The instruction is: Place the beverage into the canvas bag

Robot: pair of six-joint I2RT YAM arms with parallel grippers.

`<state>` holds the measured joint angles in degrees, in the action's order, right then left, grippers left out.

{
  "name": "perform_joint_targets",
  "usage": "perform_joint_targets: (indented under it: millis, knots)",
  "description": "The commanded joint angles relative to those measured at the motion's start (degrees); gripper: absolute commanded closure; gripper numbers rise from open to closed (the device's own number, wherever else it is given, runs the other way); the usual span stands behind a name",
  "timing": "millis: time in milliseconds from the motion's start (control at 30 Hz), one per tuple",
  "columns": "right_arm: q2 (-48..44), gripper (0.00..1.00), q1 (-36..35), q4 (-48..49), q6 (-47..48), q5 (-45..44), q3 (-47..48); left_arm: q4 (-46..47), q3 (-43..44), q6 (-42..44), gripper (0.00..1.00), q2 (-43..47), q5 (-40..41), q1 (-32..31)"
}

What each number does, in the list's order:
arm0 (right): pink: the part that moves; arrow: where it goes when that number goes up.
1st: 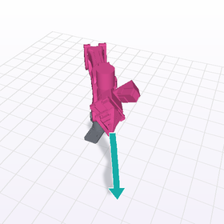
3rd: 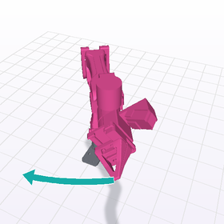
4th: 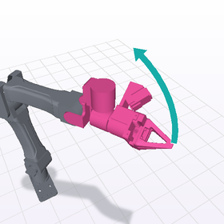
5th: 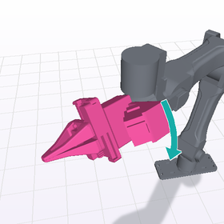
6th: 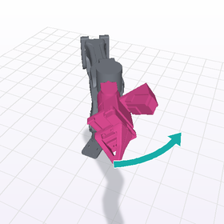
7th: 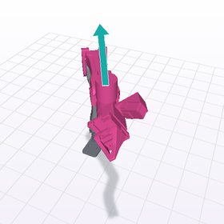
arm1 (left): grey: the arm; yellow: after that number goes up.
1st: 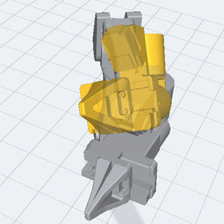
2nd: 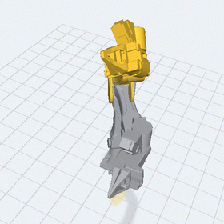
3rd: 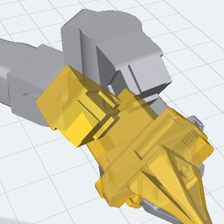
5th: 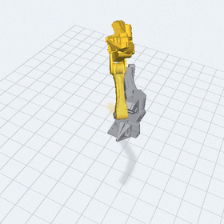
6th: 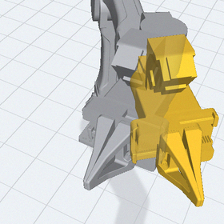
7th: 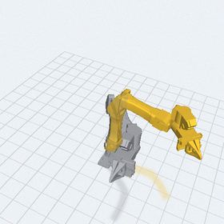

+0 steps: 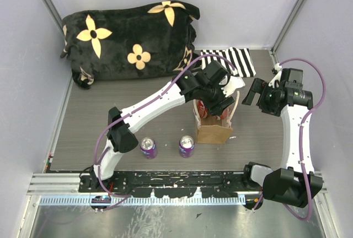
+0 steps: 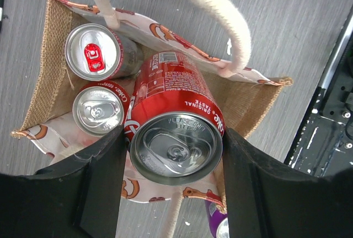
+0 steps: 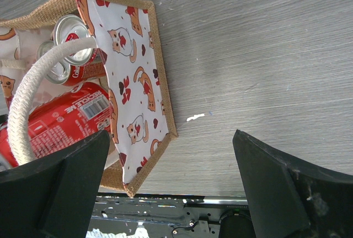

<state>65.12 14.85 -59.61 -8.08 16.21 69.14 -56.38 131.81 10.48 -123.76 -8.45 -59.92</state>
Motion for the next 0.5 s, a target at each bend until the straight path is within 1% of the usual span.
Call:
perform_joint_targets:
  millis: [0, 467]
  knots:
    - [-0.51, 0.00, 0.27, 1.92, 0.51, 0.14, 0.81, 6.33, 0.05, 1.03, 1.00, -0.01, 0.61, -0.07]
    - [-0.59, 0.00, 0.31, 1.87, 0.81, -0.65, 0.31, 8.31, -1.93, 3.04, 1.00, -5.22, 2.91, -0.09]
